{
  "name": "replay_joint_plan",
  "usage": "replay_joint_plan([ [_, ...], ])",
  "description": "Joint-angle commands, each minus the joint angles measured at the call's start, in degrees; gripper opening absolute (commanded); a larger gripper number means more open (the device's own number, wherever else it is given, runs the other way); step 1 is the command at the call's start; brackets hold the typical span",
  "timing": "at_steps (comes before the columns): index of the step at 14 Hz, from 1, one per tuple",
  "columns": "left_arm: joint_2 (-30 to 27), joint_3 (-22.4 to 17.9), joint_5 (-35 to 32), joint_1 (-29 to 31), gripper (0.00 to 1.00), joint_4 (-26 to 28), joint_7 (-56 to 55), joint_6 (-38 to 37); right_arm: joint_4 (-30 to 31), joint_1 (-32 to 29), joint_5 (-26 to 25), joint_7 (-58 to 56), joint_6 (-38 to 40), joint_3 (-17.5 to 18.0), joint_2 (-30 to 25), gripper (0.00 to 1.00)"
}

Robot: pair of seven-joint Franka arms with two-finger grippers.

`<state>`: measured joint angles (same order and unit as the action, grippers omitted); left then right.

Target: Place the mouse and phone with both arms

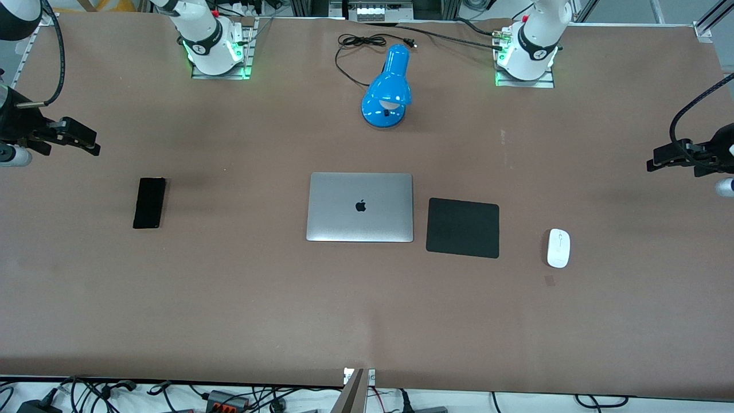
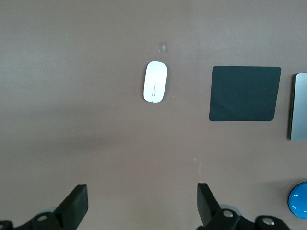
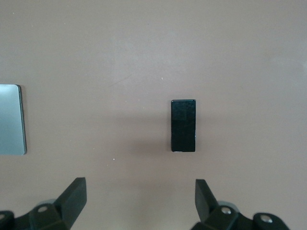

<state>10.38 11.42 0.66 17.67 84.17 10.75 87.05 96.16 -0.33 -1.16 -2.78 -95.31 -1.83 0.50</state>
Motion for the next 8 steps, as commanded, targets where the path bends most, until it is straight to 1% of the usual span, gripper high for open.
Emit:
replay_joint_plan([
  [1, 0.2, 0.0, 0.9, 0.3, 1.00, -0.7, 1.3, -0.7, 1.0, 0.2, -0.2, -0.3, 0.8, -0.4, 0.1, 1.00],
  [4, 0.2, 0.0, 0.7, 0.3, 1.00, -0.7, 1.3, -0.7, 1.2, 0.2, -0.3, 0.2, -0.6, -0.4, 3.3, 1.00],
  [7, 0.2, 0.2, 0.3, -0.2, 1.00, -0.7, 1.3, -0.8, 3.7, 0.2, -0.4, 0.2, -3.2, -0.5, 3.8, 1.00],
  [8, 0.2, 0.2, 0.1, -0.4, 1.00, -0.6, 1.2, -0.8, 4.6, 0.1, -1.2, 0.3, -4.6, -0.5, 4.5, 1.00],
])
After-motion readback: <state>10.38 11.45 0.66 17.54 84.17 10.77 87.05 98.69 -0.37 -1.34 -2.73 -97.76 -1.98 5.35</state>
